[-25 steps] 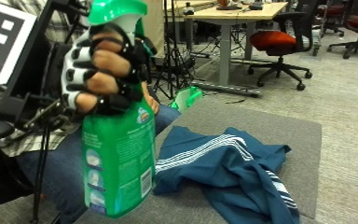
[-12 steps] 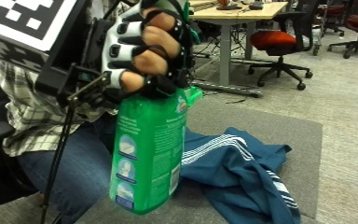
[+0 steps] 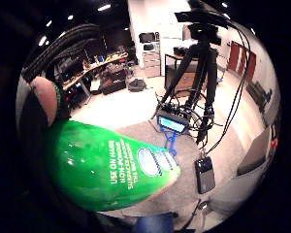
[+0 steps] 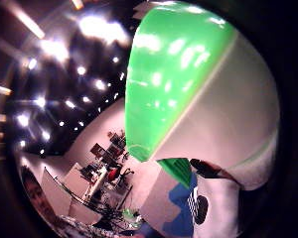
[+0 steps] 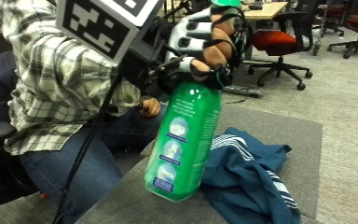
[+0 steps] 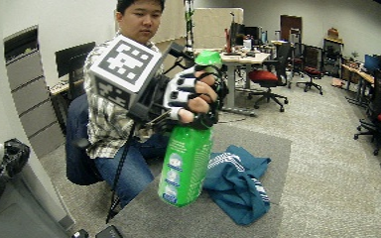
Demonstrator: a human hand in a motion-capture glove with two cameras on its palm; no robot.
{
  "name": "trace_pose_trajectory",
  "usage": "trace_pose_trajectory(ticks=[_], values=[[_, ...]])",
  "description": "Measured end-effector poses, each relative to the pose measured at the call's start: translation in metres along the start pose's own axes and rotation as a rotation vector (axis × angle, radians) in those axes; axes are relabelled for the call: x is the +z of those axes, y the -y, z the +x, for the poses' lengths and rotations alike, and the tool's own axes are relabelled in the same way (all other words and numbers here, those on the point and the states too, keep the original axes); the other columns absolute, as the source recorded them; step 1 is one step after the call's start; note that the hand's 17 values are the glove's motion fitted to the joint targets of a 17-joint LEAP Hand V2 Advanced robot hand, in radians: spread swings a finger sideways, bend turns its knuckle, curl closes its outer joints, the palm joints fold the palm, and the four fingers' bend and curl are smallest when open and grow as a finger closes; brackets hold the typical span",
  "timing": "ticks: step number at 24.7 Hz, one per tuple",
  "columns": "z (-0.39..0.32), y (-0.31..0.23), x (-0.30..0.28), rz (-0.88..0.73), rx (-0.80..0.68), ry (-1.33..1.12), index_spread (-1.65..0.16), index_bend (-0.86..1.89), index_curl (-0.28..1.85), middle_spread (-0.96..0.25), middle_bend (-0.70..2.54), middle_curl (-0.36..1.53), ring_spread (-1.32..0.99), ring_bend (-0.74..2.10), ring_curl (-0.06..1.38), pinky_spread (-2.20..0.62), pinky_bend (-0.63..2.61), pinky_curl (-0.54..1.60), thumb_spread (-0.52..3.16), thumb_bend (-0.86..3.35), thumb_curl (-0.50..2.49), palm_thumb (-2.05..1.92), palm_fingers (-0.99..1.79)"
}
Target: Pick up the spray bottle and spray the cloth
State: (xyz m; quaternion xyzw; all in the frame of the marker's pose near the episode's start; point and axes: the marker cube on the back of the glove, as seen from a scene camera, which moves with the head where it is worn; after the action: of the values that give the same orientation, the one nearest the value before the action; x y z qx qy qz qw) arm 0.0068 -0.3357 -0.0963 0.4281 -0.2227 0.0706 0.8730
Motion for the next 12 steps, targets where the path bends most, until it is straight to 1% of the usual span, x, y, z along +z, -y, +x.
trace_pose_trajectory(ticks=[12], values=[[-0.019, -0.017, 0.065, -0.261, -0.151, -0.231, -0.27, 0.28, 0.64, -0.11, 0.56, 0.58, -0.16, 0.6, 0.52, -0.1, 0.44, 0.41, 0.43, -0.03, 0.77, 0.99, 1.22]])
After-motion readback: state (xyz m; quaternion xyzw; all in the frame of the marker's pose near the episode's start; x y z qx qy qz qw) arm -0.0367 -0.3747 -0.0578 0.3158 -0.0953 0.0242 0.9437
